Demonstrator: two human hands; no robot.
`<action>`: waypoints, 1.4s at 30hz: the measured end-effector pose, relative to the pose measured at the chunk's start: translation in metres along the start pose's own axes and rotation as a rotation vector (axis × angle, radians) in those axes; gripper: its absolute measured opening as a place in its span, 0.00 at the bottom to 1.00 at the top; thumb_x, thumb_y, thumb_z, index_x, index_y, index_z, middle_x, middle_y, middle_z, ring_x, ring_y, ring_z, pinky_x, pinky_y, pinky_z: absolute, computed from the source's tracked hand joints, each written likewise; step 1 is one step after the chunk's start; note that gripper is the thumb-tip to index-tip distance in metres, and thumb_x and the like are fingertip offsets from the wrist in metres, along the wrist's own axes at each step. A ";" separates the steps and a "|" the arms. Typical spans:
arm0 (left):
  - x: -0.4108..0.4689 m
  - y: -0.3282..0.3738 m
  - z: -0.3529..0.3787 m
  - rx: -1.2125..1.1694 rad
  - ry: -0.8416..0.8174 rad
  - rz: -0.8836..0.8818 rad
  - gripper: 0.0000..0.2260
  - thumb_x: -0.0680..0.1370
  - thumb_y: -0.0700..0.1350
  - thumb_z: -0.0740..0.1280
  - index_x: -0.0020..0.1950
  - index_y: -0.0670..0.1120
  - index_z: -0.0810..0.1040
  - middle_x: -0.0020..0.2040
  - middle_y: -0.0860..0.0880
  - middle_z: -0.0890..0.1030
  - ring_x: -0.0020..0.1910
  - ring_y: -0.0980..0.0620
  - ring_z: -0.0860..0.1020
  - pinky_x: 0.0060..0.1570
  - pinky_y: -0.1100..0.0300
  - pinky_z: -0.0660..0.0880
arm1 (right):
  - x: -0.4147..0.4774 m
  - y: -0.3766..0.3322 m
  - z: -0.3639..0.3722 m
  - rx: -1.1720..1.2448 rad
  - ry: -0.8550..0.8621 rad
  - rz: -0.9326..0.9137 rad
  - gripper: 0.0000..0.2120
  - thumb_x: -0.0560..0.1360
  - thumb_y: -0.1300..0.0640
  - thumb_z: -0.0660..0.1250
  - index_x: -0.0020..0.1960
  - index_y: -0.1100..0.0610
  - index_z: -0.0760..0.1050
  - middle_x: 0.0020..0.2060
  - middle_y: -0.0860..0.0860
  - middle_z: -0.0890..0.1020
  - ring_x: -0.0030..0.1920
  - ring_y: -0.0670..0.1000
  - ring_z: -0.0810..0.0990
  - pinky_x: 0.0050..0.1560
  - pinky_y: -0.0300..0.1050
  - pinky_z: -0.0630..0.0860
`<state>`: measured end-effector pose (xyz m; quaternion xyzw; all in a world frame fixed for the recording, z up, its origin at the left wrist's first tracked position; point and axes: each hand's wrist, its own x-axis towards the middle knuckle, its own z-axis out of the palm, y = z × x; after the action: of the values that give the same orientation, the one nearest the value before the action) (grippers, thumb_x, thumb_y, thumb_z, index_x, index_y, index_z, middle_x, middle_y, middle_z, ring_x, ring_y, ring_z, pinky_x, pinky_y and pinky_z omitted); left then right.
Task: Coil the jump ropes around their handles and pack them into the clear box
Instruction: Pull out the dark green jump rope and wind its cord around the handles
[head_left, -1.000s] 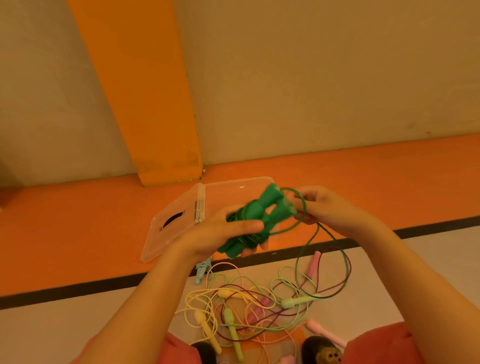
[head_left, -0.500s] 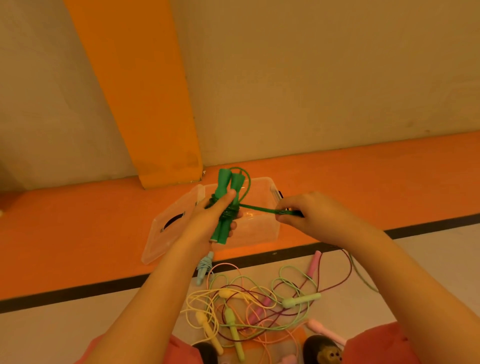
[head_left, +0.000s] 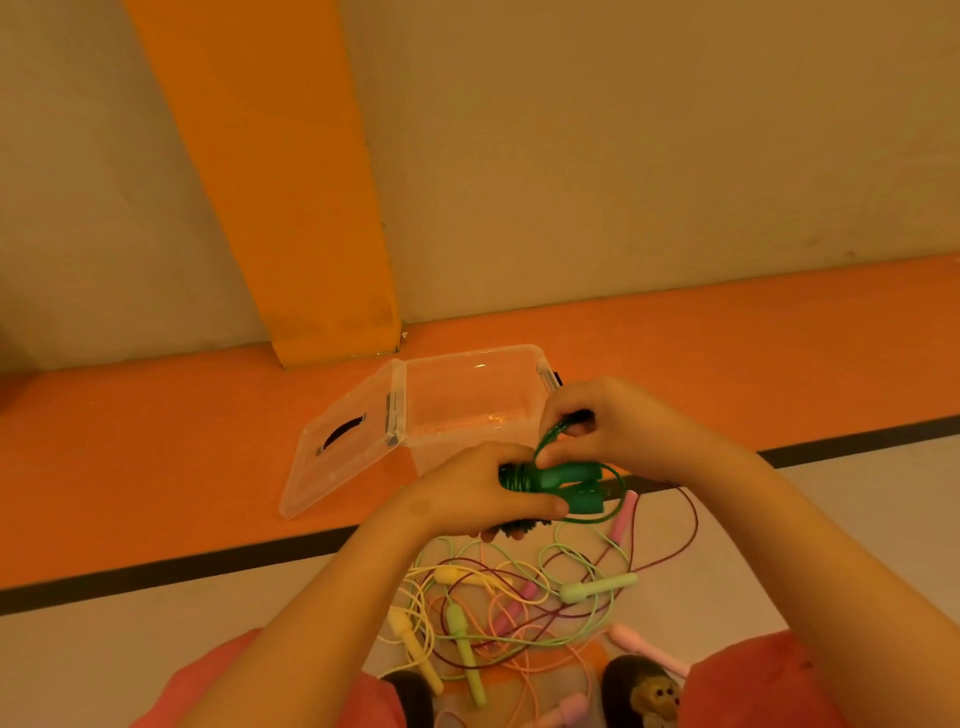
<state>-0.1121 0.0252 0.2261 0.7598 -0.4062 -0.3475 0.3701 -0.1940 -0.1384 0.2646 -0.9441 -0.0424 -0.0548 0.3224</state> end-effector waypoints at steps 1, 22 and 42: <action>-0.003 0.002 -0.003 -0.106 -0.055 0.010 0.10 0.75 0.48 0.72 0.53 0.46 0.78 0.38 0.42 0.81 0.33 0.47 0.76 0.30 0.57 0.70 | -0.001 0.004 -0.004 0.134 0.002 0.042 0.05 0.69 0.57 0.75 0.39 0.58 0.81 0.29 0.46 0.76 0.31 0.40 0.71 0.34 0.33 0.67; 0.013 -0.006 -0.038 -0.836 0.457 0.085 0.13 0.78 0.52 0.64 0.55 0.43 0.72 0.36 0.42 0.80 0.25 0.50 0.72 0.26 0.61 0.70 | -0.001 -0.005 -0.009 -0.439 0.144 0.125 0.10 0.78 0.47 0.61 0.55 0.48 0.77 0.42 0.48 0.81 0.42 0.51 0.78 0.34 0.46 0.67; 0.002 -0.002 0.002 -0.139 -0.088 0.046 0.22 0.70 0.59 0.73 0.48 0.41 0.81 0.40 0.38 0.77 0.35 0.45 0.74 0.37 0.52 0.70 | -0.007 -0.003 -0.006 0.022 -0.089 0.069 0.11 0.65 0.49 0.76 0.38 0.56 0.80 0.31 0.55 0.78 0.31 0.49 0.72 0.33 0.46 0.66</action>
<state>-0.1123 0.0235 0.2231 0.7066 -0.4146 -0.3994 0.4115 -0.2021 -0.1400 0.2708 -0.9429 -0.0248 -0.0013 0.3322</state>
